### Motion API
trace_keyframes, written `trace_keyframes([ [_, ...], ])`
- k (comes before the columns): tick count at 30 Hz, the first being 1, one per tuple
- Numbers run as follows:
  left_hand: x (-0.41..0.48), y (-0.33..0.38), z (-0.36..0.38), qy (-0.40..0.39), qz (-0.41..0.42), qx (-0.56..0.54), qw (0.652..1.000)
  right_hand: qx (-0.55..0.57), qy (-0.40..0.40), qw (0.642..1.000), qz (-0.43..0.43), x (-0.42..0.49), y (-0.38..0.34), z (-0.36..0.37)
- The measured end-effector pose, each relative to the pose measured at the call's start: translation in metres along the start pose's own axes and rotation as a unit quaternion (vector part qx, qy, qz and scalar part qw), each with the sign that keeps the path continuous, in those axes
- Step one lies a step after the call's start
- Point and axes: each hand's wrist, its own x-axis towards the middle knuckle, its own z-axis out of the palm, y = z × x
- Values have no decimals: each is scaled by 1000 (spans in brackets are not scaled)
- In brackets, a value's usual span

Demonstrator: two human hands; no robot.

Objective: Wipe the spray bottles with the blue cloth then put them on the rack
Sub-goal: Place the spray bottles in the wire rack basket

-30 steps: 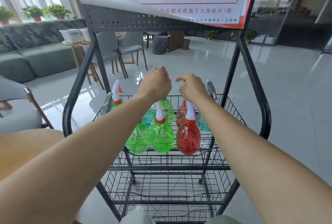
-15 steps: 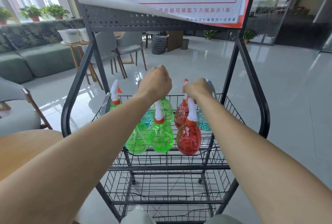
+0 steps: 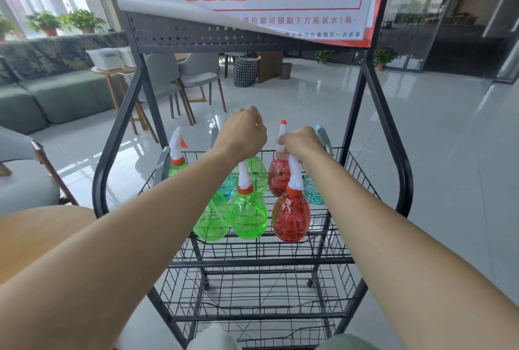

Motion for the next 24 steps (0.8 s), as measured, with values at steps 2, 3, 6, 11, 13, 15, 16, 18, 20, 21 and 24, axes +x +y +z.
trace_keyframes([
  [2, -1, 2, -4, 9, -2, 1, 1000, 3, 0, 1000, -11, -3, 2, -3],
  [3, -1, 3, -6, 15, -4, 1, 1000, 3, 6, 1000, -20, -5, 3, -4],
  [6, -6, 6, -12, 26, -17, -4, 1000, -33, 23, 998, -51, -14, 9, -10],
  [11, -20, 19, -14, 27, -10, -3, 1000, -103, 13, 993, -63, -34, 20, -13],
  [13, -27, 24, -14, 27, -2, 6, 1000, -112, -9, 991, -67, -44, 21, -14],
  [15, -31, 27, -14, 26, 3, 6, 1000, -122, -21, 990, -67, -51, 22, -14],
  [16, -33, 28, -14, 24, 3, 5, 1000, -130, -21, 989, -69, -55, 22, -14],
  [18, -36, 29, -15, 22, 2, 3, 1000, -134, -17, 988, -72, -61, 23, -14],
  [20, -38, 30, -18, 20, 4, 4, 1000, -118, -18, 991, -66, -60, 23, -16],
  [21, -38, 29, -20, 20, 6, 5, 1000, -105, -18, 992, -66, -59, 22, -16],
  [24, -33, 29, -25, 24, 6, 1, 1000, -87, 3, 993, -81, -55, 15, -19],
])
